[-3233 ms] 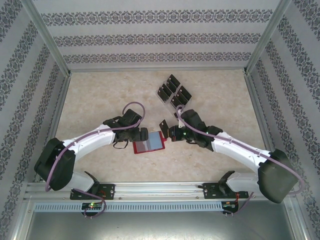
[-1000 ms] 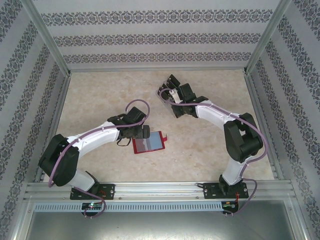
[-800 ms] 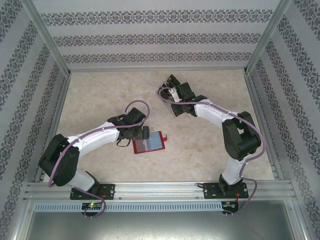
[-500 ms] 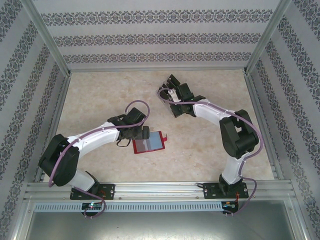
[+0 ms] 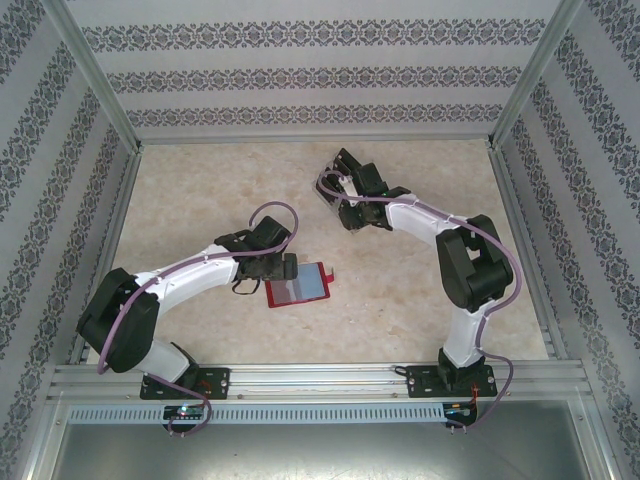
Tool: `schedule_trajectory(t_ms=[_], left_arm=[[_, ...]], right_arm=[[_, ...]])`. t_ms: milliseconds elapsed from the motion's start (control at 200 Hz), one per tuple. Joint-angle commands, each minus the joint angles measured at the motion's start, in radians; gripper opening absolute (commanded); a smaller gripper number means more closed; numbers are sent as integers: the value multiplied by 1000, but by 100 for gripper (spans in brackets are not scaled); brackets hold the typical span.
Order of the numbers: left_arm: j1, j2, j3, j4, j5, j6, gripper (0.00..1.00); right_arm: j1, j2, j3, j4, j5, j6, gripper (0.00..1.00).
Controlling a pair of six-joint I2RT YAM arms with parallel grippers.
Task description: Put the credit cards into the card holder
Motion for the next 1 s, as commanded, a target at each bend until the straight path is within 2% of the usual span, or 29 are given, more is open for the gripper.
schedule_trajectory(t_ms=[0, 220, 470, 694, 994], left_arm=[[11, -21, -8, -9, 1, 12, 95], [11, -8, -7, -14, 12, 16, 95], [12, -35, -60, -63, -56, 22, 95], [17, -36, -135, -65, -82, 16, 95], [22, -3, -186, -12, -80, 5, 94]], right_arm=[[-2, -81, 19, -50, -24, 44, 45], [65, -276, -82, -74, -144, 206, 46], [252, -395, -264, -41, -207, 453, 47], [327, -384, -380, 39, -228, 621, 54], [369, -297, -382, 94, -252, 667, 54]])
